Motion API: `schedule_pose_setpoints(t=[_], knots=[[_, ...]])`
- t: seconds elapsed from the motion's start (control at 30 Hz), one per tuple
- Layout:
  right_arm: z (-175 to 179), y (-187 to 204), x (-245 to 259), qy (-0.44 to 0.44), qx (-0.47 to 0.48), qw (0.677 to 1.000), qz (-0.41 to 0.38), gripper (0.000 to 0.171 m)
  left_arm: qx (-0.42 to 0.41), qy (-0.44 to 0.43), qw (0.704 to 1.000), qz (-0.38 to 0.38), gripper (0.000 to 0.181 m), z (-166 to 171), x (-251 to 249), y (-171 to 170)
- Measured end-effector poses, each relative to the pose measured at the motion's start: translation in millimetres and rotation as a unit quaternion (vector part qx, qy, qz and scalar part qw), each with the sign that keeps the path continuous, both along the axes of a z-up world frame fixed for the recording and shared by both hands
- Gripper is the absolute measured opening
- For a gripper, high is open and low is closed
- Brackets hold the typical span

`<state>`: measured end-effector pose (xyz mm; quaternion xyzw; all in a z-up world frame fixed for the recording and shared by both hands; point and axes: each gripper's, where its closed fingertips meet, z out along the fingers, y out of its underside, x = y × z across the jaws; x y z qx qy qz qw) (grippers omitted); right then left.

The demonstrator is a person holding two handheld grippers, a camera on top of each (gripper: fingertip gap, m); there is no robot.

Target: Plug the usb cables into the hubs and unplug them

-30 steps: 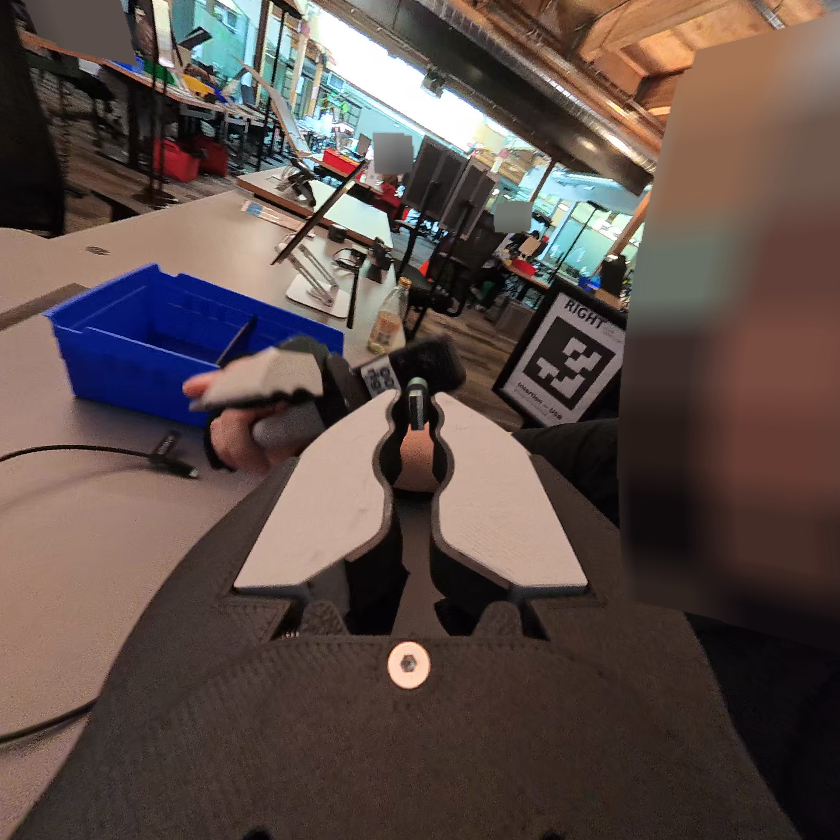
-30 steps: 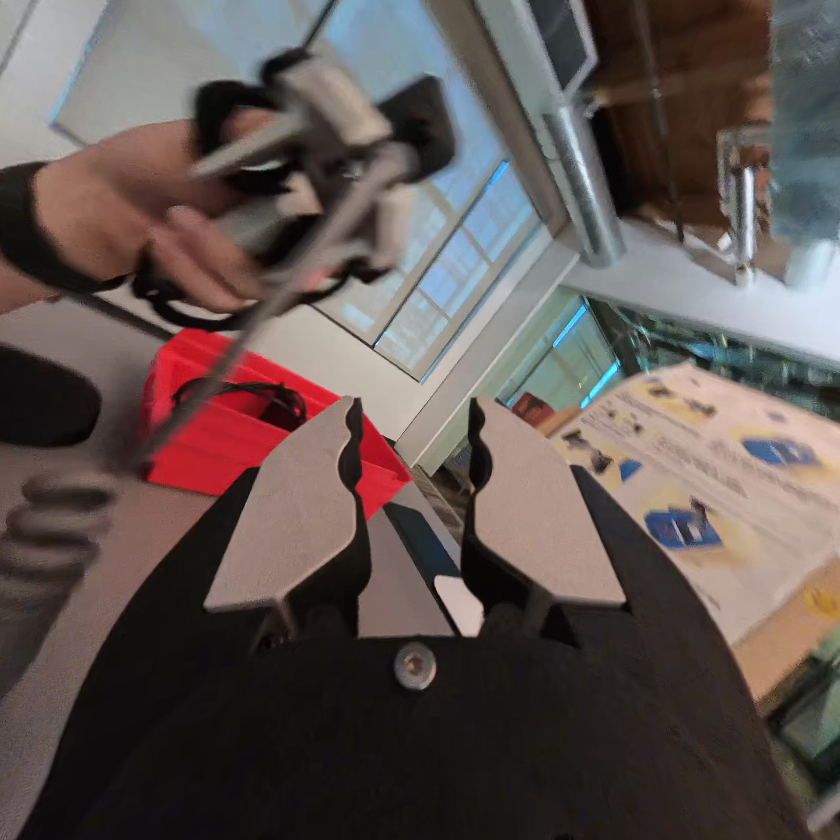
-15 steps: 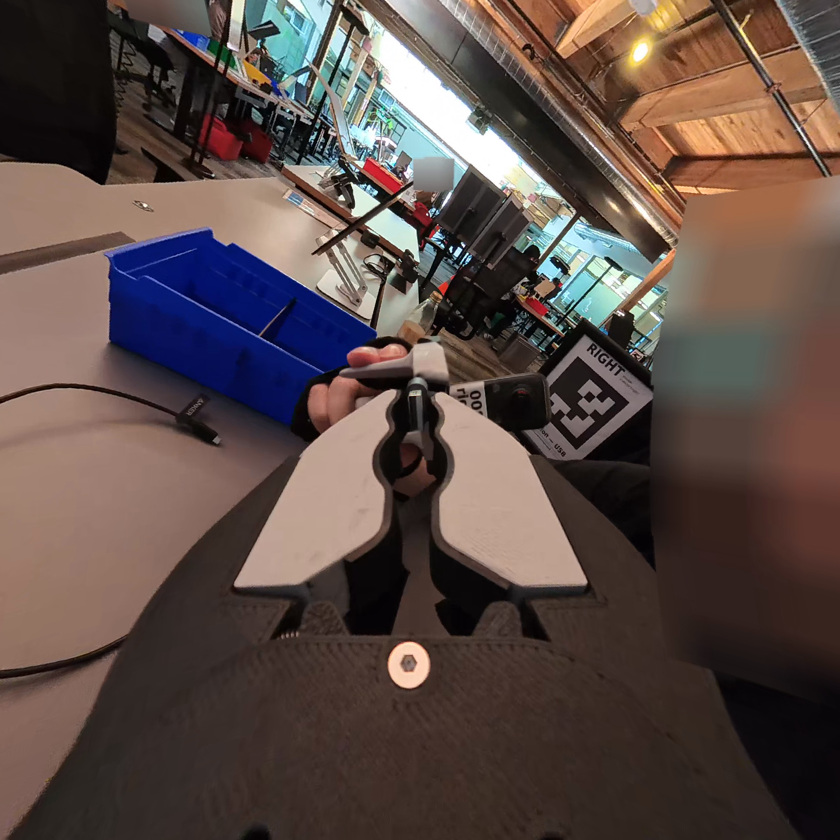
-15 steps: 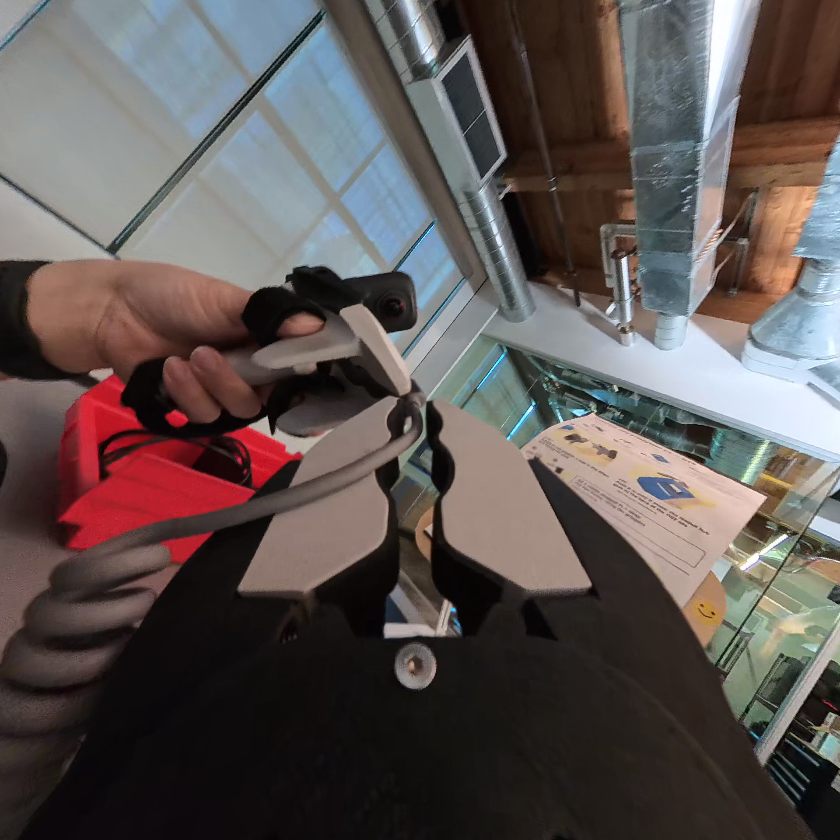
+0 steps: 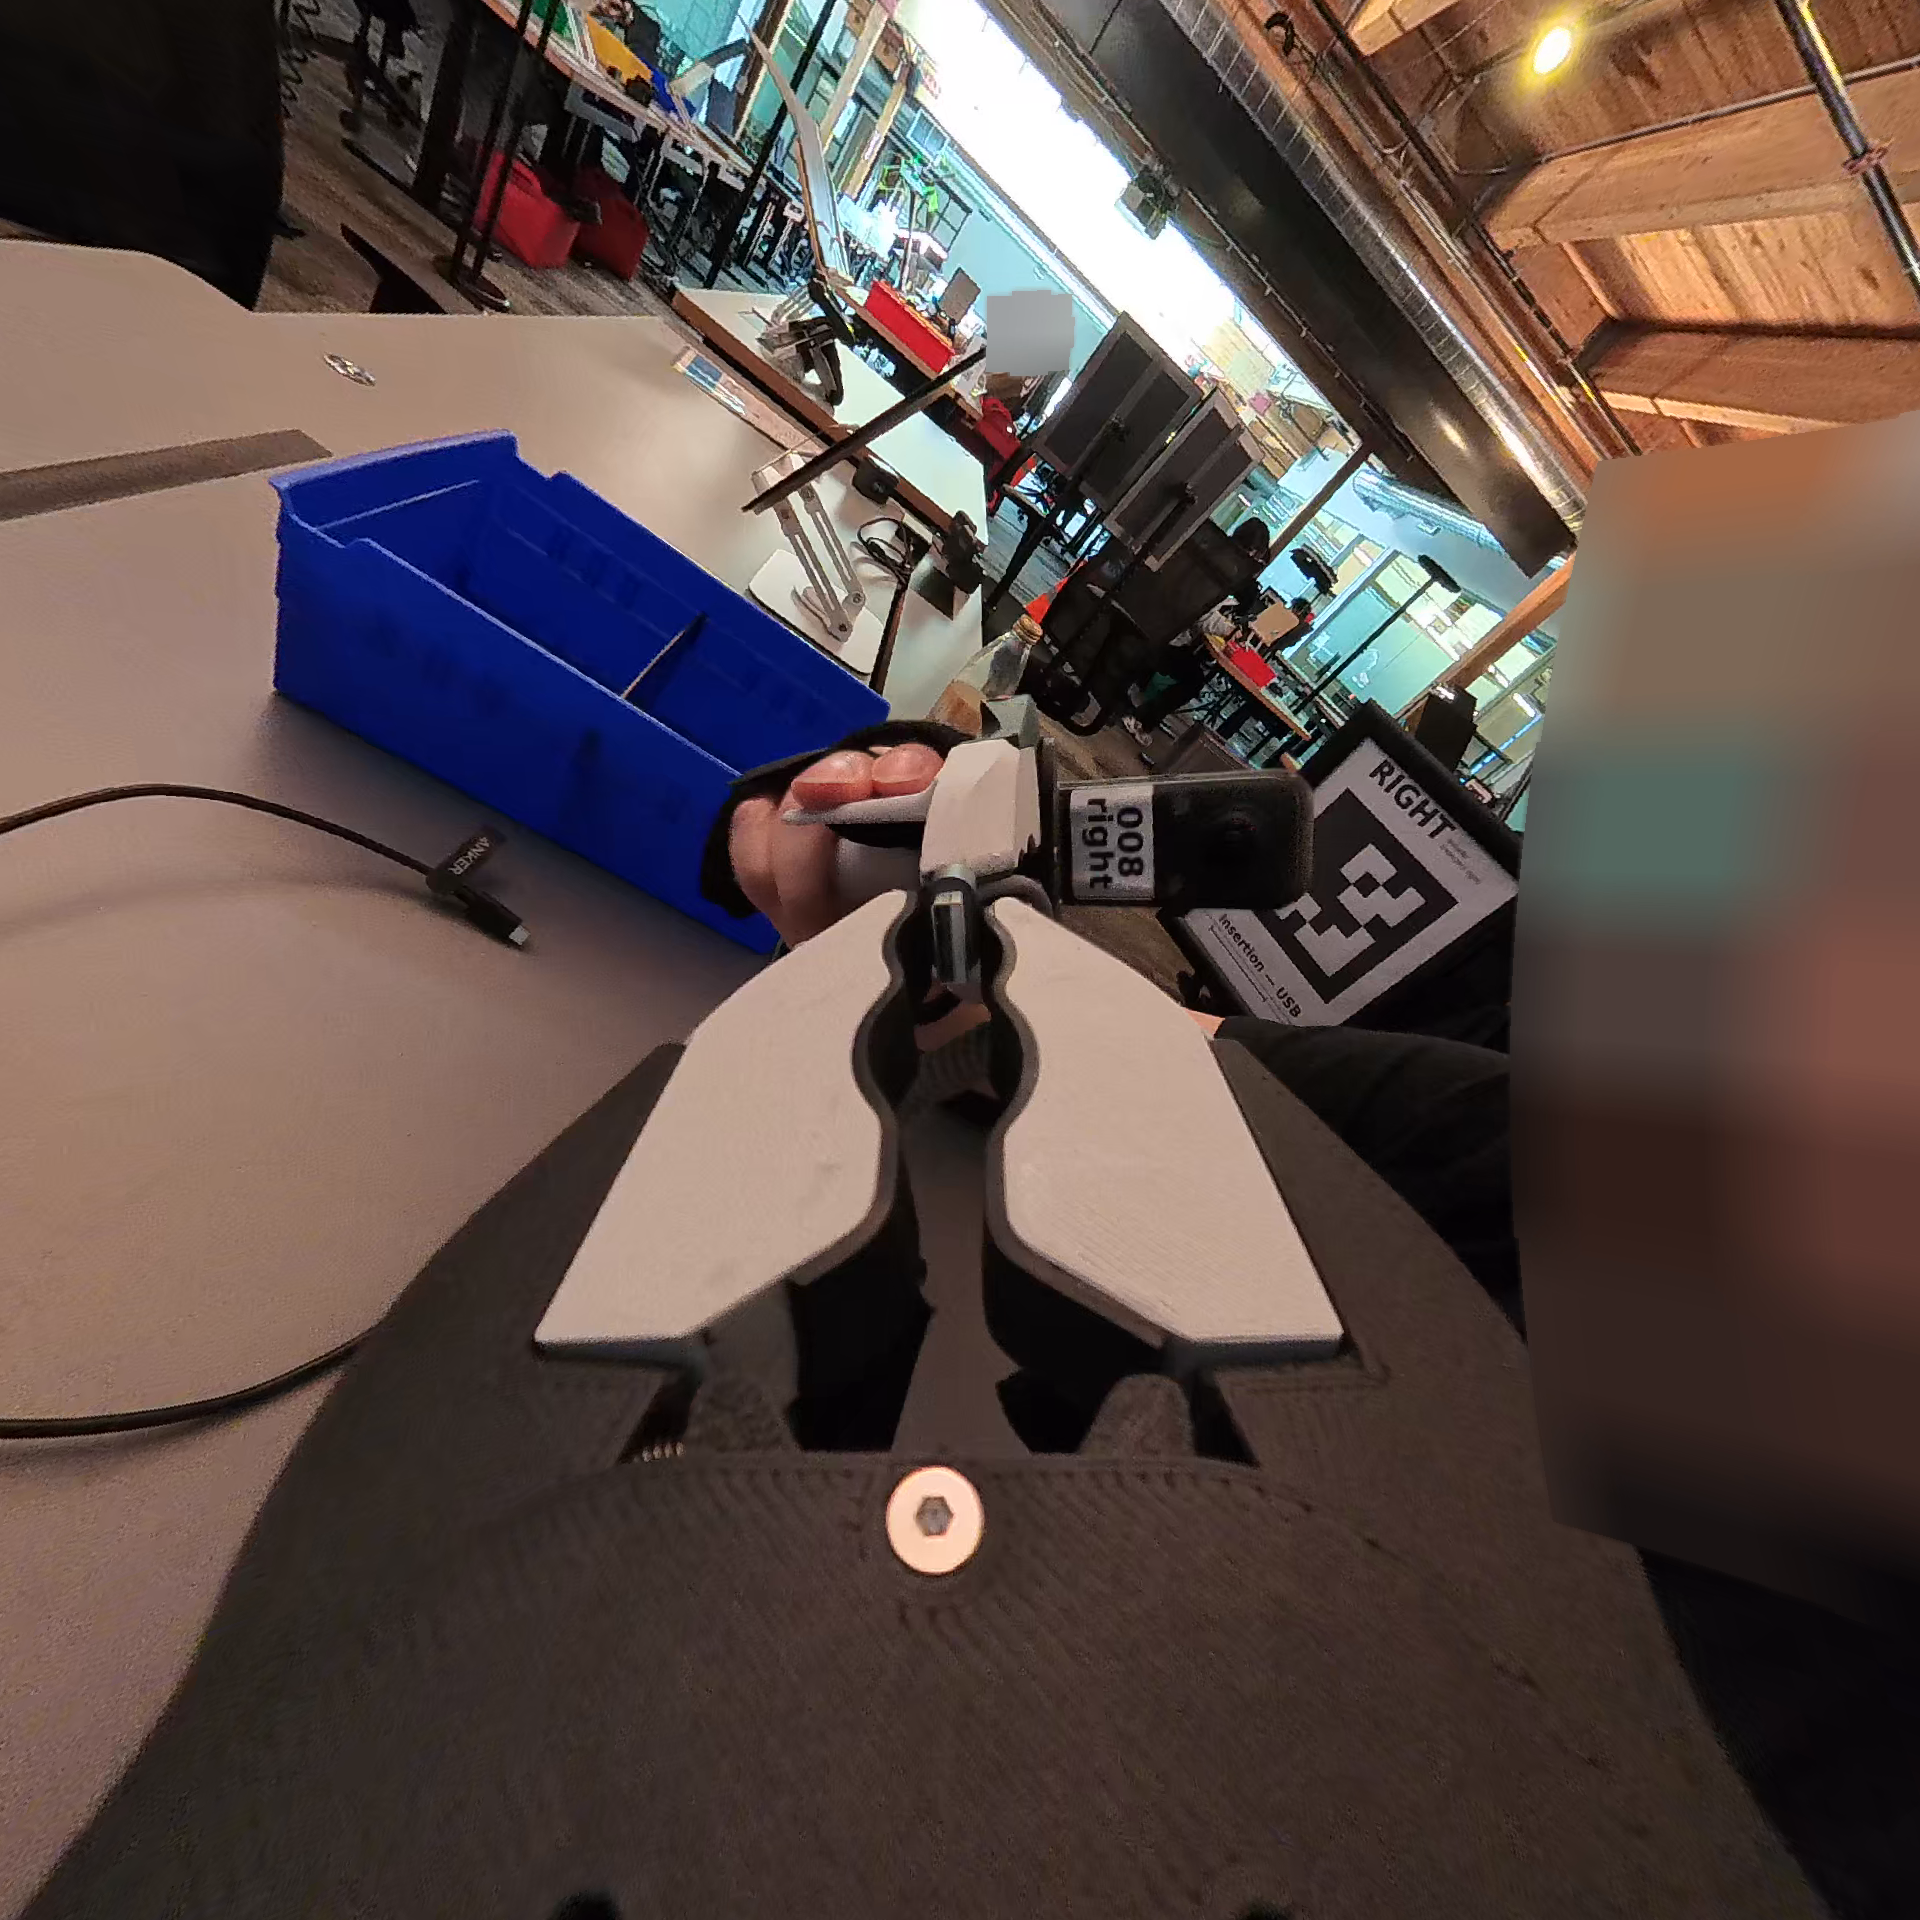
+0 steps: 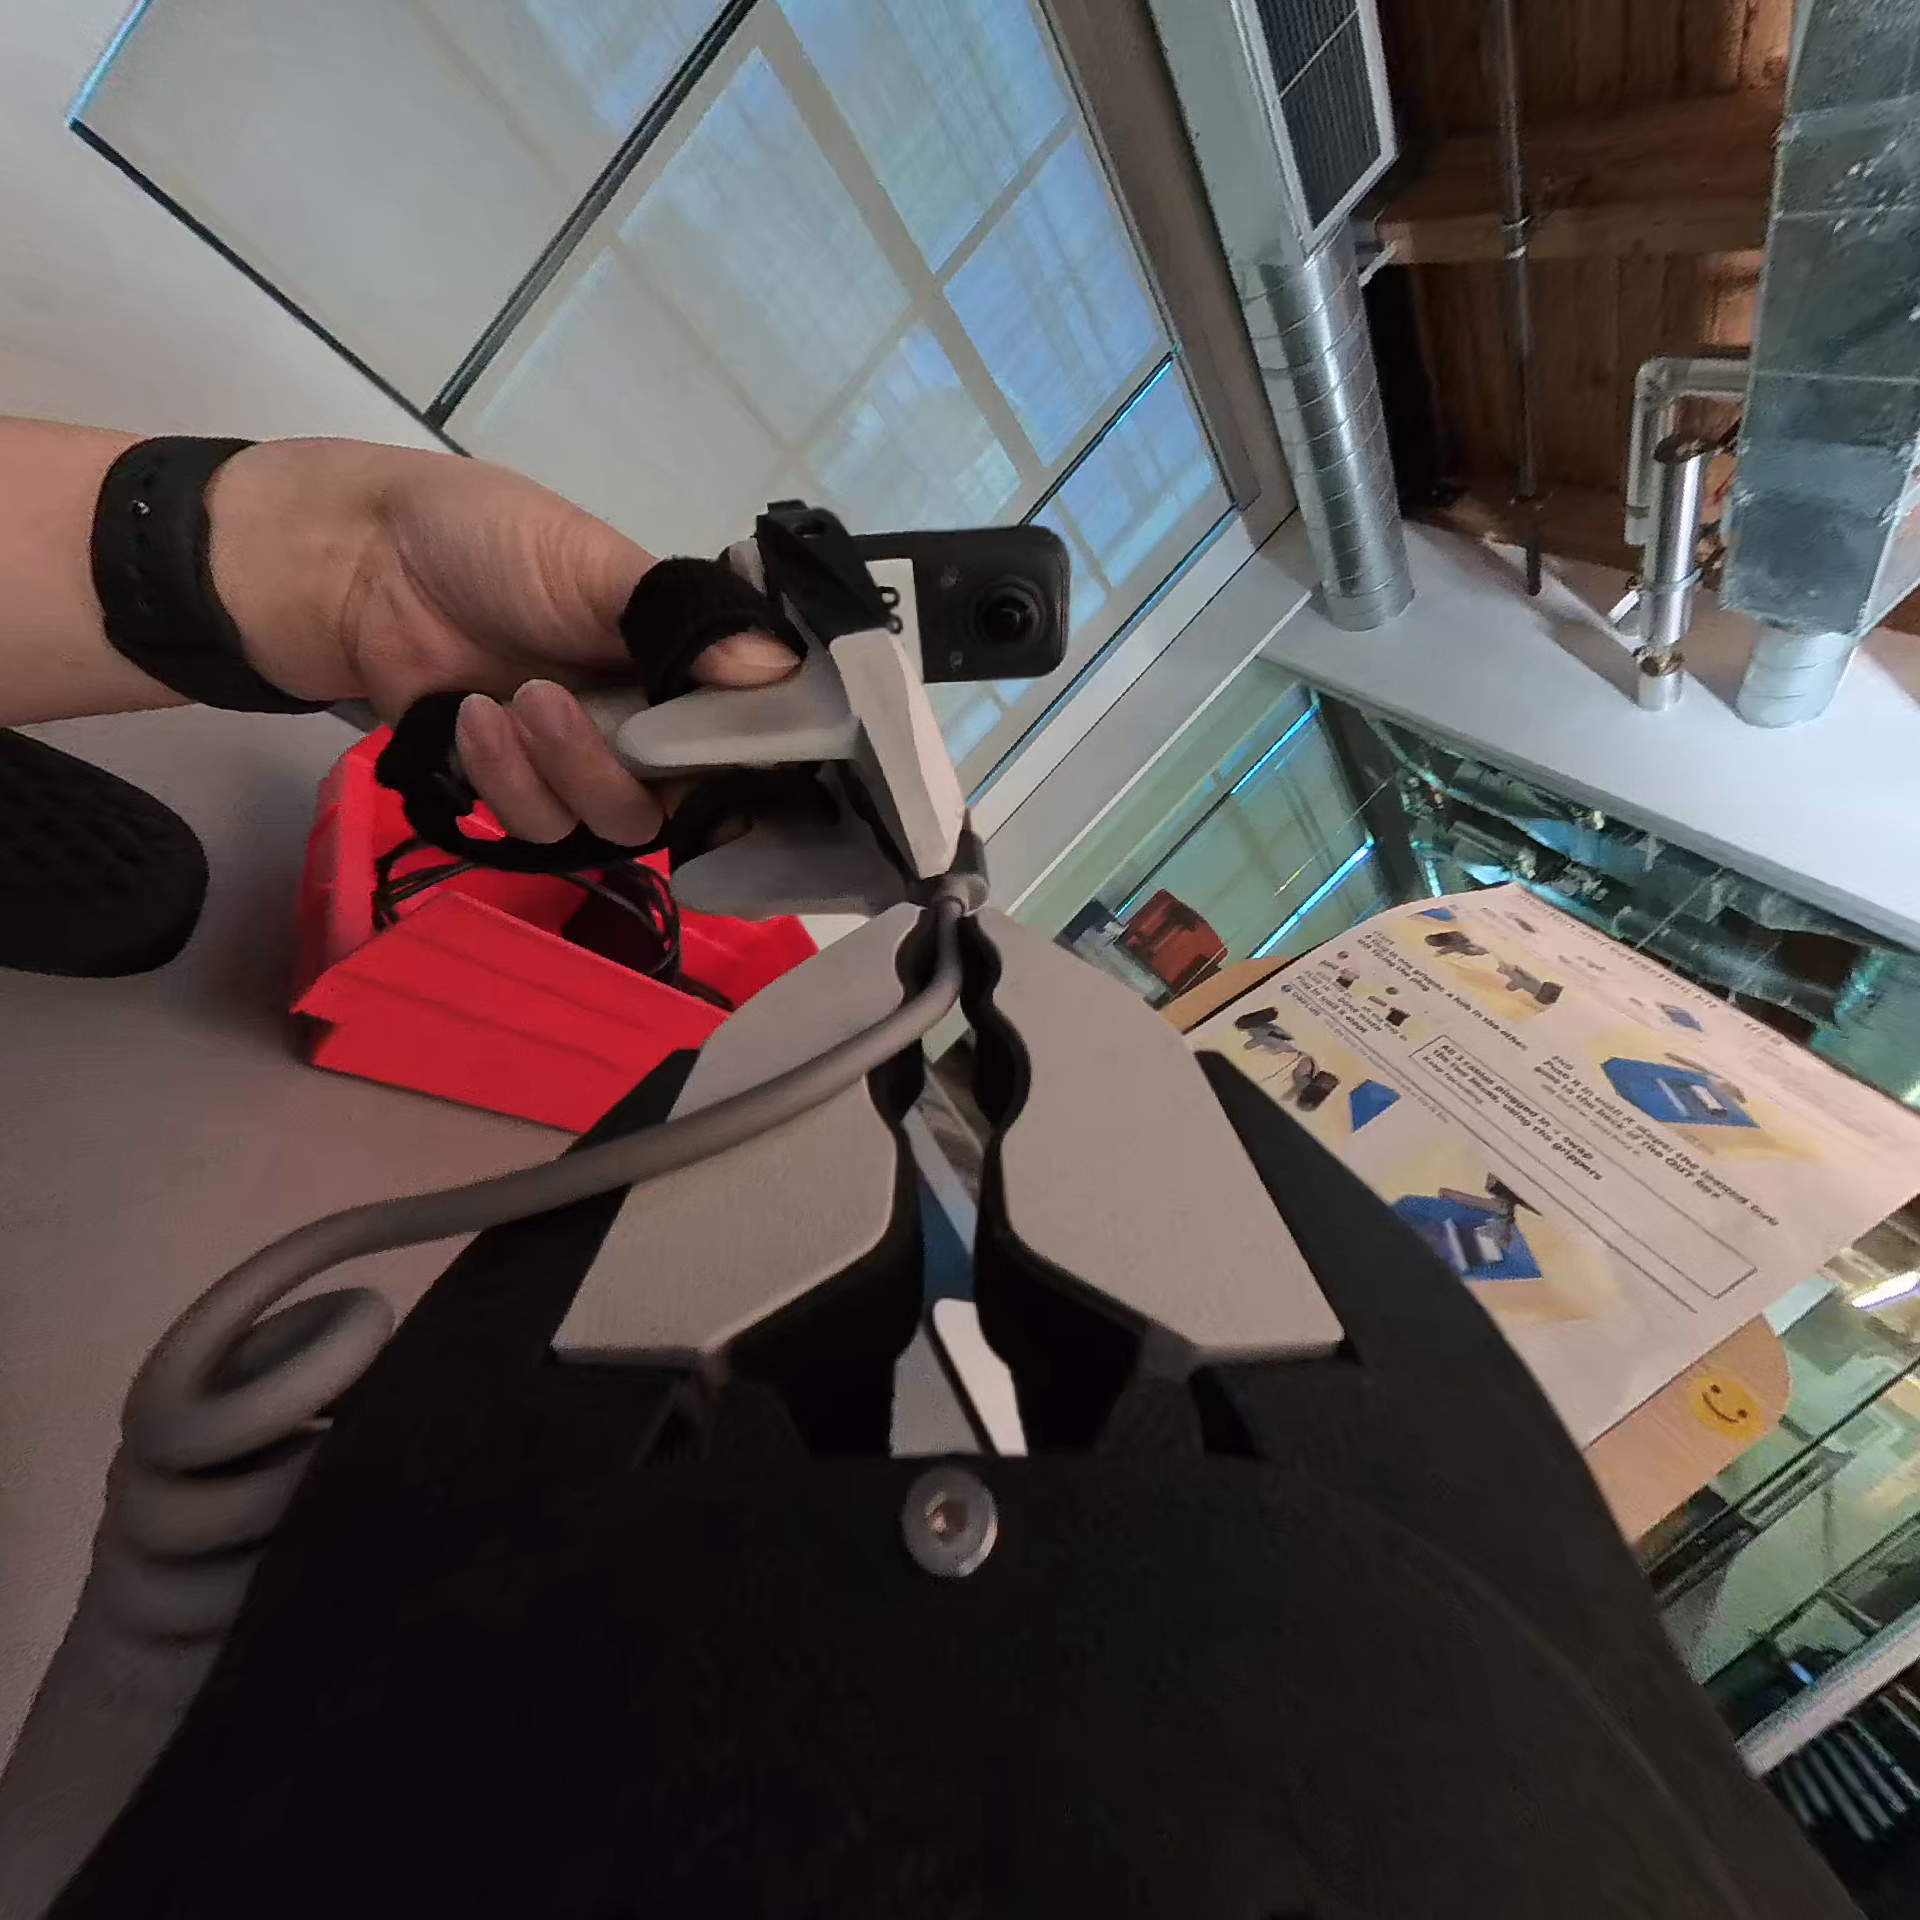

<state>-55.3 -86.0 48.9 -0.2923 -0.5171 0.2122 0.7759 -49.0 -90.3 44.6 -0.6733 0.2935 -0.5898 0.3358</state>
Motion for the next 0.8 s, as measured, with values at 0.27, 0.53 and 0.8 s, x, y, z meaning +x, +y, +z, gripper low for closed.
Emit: schedule_pose_setpoints(t=[0.27, 0.53, 0.8], knots=[[6.0, 16.2, 11.8, -0.008, -0.073, 0.997, 0.010, 0.004, 0.161, 0.115, 0.971, 0.131, 0.040, -3.8, -33.0, 9.7], [22.5, 24.4, 22.1, -0.023, -0.106, 0.994, 0.017, 0.004, 0.103, 0.317, 0.936, 0.113, 0.064, -178.8, -49.8, -68.8], [18.5, 15.4, 18.6, -0.051, -0.107, 0.993, 0.019, 0.004, 0.109, 0.427, 0.891, 0.105, 0.065, -235.6, -54.1, -68.8]])
